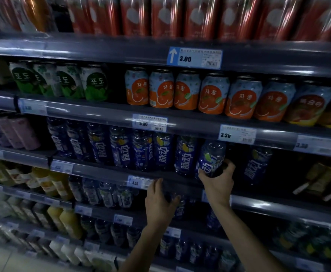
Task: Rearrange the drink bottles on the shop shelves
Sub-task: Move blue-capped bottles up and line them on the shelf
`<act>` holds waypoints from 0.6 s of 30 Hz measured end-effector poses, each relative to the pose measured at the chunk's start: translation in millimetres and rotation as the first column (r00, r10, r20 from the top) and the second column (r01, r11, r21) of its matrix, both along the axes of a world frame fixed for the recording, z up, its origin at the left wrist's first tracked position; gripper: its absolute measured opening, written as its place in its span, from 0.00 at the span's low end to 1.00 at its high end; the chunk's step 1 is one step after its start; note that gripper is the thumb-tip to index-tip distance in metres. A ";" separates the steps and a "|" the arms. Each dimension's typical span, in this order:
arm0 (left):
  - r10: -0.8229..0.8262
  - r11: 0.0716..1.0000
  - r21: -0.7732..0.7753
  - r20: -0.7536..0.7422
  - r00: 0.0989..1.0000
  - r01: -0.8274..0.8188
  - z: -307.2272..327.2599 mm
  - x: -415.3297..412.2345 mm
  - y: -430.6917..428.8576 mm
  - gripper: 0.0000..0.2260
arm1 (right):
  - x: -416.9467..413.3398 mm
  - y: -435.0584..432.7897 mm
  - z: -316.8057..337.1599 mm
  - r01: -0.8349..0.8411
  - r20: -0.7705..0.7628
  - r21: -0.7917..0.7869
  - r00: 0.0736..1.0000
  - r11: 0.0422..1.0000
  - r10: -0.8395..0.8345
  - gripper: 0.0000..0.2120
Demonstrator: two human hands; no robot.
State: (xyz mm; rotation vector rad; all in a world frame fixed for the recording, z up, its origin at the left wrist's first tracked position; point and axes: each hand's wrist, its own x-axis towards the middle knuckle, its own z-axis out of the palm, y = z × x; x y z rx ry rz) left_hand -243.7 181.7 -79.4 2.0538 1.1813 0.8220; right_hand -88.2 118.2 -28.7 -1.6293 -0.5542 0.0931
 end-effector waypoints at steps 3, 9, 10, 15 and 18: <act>-0.032 0.997 0.069 -0.166 0.986 0.044 -0.3 -3.1 1.9 0.34 | -1.4 -6.1 -2.3 0.009 0.025 0.011 1.000 1.000 -0.009 0.33; -0.059 0.990 0.103 -0.342 0.938 0.100 -5.5 -8.2 -2.1 0.32 | 4.3 -17.8 -9.9 0.026 0.075 0.005 0.997 1.000 -0.026 0.34; -0.062 0.989 0.102 -0.344 0.937 0.103 -5.9 -8.2 -2.6 0.32 | 5.7 -18.7 -10.5 0.028 0.080 0.009 0.996 1.000 -0.029 0.35; -0.069 0.992 0.081 -0.330 0.942 0.101 -5.8 -7.4 -2.9 0.32 | 13.2 -20.8 -10.9 0.025 0.135 0.023 0.990 0.999 -0.027 0.33; -0.084 0.993 0.051 -0.311 0.947 0.105 -4.5 -8.2 -1.7 0.32 | 15.0 -24.0 -14.1 0.043 0.156 0.031 0.987 0.999 -0.047 0.33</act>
